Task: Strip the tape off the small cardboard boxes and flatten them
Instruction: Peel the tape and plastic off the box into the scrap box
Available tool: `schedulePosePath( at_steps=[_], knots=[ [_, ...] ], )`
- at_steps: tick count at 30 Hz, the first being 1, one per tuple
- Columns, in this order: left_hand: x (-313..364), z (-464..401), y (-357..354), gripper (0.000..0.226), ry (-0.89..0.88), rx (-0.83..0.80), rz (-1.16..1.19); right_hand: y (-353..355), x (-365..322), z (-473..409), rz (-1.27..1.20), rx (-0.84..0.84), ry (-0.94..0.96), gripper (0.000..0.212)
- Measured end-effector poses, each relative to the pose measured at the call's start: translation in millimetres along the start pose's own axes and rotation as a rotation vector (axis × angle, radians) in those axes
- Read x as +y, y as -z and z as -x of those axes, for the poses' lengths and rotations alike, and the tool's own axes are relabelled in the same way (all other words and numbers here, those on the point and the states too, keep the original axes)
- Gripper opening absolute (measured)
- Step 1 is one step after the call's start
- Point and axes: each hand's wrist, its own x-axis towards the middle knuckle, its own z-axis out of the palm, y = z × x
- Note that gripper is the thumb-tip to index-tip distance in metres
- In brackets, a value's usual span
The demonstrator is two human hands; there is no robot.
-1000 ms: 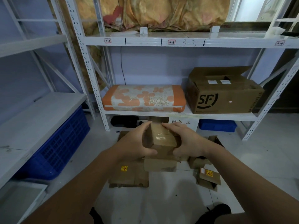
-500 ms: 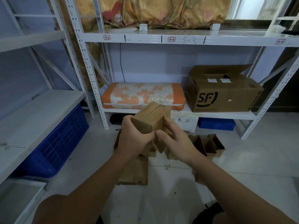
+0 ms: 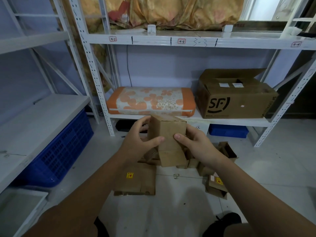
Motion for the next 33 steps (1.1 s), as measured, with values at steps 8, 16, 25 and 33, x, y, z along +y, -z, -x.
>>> schedulePosePath(
  at_steps=[8,16,25,33],
  knots=[
    [-3,1,3,0.12,0.1,-0.239,0.157,-6,-6,4,0.021,-0.024,0.026,0.044],
    [-7,4,2,0.101,0.131,-0.233,0.246,-1,-15,0,0.605,-0.068,0.3,0.098],
    [-9,4,-3,0.095,0.155,-0.309,0.21,1,-14,3,0.478,0.06,0.274,0.052],
    [-16,3,-4,0.088,0.196,-0.282,0.254,6,-17,7,0.701,-0.029,0.334,0.072]
  ],
)
